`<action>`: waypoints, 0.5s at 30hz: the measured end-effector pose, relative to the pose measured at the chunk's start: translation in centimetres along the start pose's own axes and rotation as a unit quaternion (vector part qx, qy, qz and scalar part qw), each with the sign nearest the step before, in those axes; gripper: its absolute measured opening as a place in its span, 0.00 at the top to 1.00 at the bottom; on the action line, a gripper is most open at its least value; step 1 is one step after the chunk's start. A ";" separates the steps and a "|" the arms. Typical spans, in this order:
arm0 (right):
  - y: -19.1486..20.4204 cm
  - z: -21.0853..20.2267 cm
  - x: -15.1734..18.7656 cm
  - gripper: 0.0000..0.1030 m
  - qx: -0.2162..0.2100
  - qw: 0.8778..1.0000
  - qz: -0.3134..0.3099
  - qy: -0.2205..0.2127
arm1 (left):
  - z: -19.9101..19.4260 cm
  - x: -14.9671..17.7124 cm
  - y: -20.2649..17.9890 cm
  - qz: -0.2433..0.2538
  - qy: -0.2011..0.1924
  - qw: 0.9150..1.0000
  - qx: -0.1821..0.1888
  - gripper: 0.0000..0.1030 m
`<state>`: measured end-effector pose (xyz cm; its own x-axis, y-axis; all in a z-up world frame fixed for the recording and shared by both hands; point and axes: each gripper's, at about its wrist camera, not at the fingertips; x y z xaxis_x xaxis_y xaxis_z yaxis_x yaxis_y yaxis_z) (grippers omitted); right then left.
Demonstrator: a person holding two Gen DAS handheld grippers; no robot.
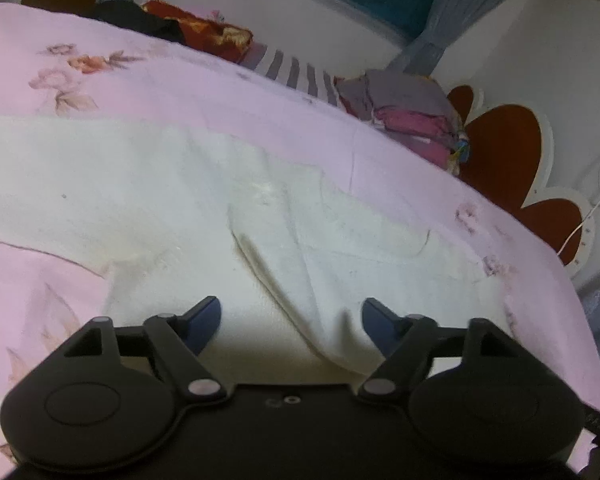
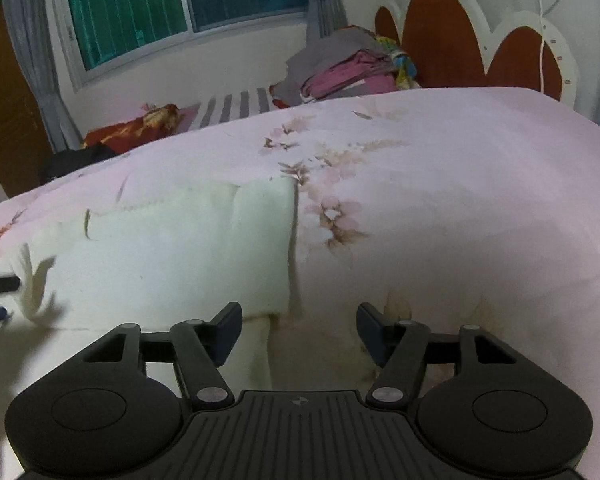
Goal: Fold small clothes
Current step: 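Fold the held sleeve across the body and open the left gripper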
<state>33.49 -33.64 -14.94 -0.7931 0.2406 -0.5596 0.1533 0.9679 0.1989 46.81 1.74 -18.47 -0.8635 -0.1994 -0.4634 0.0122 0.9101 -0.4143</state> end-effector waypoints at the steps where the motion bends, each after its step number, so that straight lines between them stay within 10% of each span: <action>1: 0.1 0.2 -0.3 0.39 -0.001 1.000 -0.001 0.000 | 0.3 -0.2 0.0 -0.003 -0.004 1.000 -0.002 0.39; 15: -0.1 7.5 -6.5 0.39 -0.030 0.999 0.021 0.027 | 0.0 -0.2 1.8 -0.035 -0.028 0.999 -0.007 0.70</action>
<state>43.05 -34.81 -17.32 -0.8174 0.2752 -0.5061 0.1526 0.9506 0.2704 47.04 3.44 -19.11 -0.8325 -0.2817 -0.4770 -0.0540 0.8982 -0.4363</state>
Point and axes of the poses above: each gripper's, at about its wrist camera, not at the fingertips, and z roughly the way its jaws point, y to its left, x to its underside, and after that the axes turned 10 degrees about y, right-handed
